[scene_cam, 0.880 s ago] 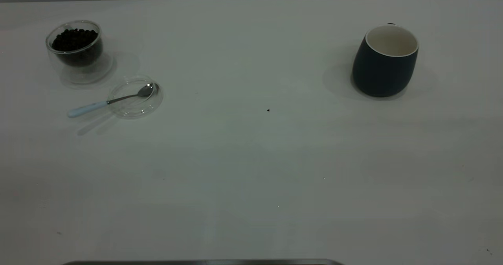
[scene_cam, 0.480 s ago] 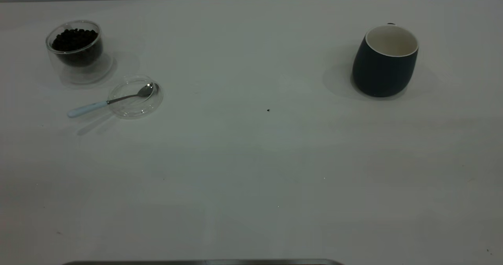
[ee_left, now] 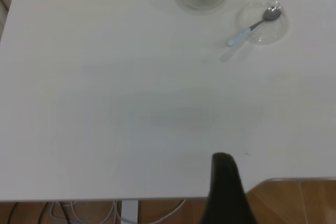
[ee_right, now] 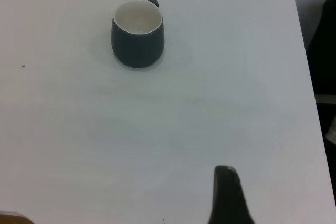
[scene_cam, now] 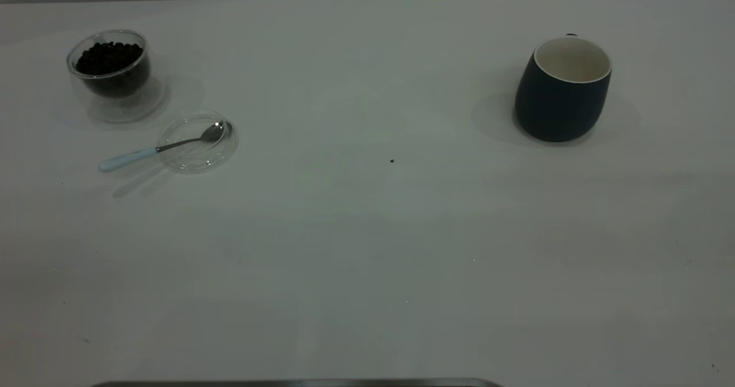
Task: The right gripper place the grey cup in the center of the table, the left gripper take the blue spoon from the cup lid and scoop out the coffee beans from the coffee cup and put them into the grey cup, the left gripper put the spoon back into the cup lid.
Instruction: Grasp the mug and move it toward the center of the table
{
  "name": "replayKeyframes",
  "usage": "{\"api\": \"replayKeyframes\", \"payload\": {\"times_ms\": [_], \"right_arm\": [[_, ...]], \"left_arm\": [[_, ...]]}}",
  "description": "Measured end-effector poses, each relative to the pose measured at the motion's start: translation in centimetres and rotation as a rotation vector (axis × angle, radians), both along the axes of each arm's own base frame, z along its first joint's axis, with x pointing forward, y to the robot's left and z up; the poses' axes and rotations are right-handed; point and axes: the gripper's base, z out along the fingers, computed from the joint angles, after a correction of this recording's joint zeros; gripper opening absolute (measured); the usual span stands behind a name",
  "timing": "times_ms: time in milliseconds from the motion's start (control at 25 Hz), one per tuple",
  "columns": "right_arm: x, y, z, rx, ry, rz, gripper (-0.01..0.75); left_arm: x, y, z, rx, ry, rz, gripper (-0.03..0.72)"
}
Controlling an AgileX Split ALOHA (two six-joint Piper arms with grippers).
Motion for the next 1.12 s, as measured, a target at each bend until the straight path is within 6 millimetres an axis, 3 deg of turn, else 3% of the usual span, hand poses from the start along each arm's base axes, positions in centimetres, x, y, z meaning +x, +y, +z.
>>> {"api": "replayKeyframes", "payload": {"times_ms": [920,1120], "right_arm": [[0.0,0.0,0.0,0.000,0.000,0.000,0.462],[1.7,0.0,0.9,-0.045,0.095,0.022,0.462]], "left_arm": [[0.0,0.0,0.0,-0.001,0.000,0.001,0.592],[0.0,0.0,0.0,-0.001,0.000,0.001,0.592]]}}
